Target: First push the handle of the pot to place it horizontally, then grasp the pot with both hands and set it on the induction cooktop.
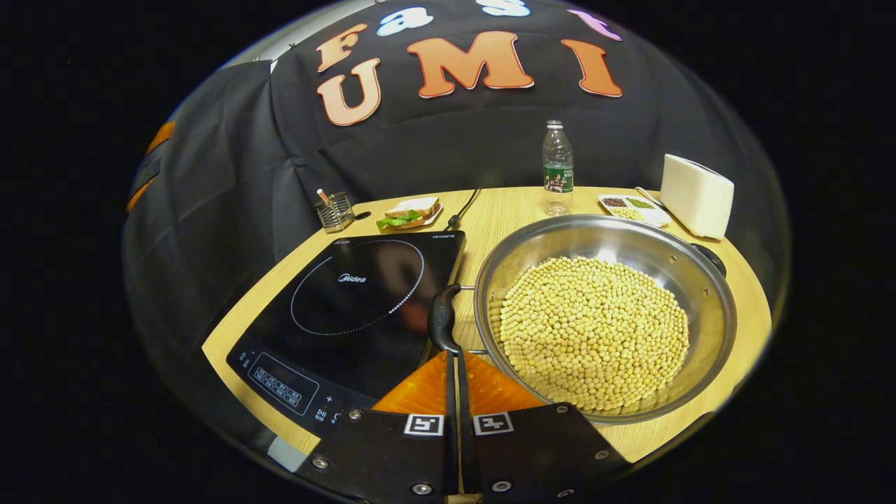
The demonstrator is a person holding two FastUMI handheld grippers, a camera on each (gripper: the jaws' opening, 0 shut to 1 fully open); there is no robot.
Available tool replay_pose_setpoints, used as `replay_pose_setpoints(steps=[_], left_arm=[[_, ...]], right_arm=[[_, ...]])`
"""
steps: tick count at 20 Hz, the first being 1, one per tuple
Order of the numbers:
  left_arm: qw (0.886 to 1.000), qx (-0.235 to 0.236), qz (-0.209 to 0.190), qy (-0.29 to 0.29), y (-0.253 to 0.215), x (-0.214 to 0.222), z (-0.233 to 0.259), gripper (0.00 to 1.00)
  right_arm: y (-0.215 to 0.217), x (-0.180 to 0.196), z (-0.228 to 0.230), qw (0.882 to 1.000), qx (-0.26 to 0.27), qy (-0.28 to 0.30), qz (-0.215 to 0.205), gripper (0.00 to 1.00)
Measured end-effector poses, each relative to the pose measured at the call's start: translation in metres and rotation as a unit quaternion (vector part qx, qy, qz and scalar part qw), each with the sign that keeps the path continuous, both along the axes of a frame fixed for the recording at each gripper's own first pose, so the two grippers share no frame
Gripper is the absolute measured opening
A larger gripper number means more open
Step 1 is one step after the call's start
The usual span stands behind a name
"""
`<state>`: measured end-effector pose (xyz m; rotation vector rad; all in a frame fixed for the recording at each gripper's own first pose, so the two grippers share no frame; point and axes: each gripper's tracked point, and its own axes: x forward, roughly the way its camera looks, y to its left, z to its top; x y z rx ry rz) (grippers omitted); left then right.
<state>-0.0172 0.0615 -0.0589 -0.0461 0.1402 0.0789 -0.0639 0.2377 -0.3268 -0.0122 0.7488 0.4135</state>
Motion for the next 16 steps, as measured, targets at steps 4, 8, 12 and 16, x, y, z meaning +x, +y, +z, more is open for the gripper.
replay_pose_setpoints(steps=[4,8,12,16], left_arm=[[1.000,-0.003,-0.005,0.005,-0.001,0.002,-0.007,0.97],[1.000,-0.010,-0.003,0.009,0.001,0.004,-0.013,0.97],[1.000,-0.012,0.001,0.018,0.005,0.006,-0.021,0.97],[1.000,-0.014,0.002,0.024,0.004,0.006,-0.028,0.97]], right_arm=[[0.006,0.007,-0.001,1.000,-0.001,-0.004,-0.001,0.02],[0.011,0.012,-0.003,1.000,0.002,-0.004,-0.003,0.02],[0.019,0.015,-0.012,1.000,0.000,0.004,-0.002,0.01],[0.024,0.017,-0.015,1.000,0.001,0.008,0.002,0.02]])
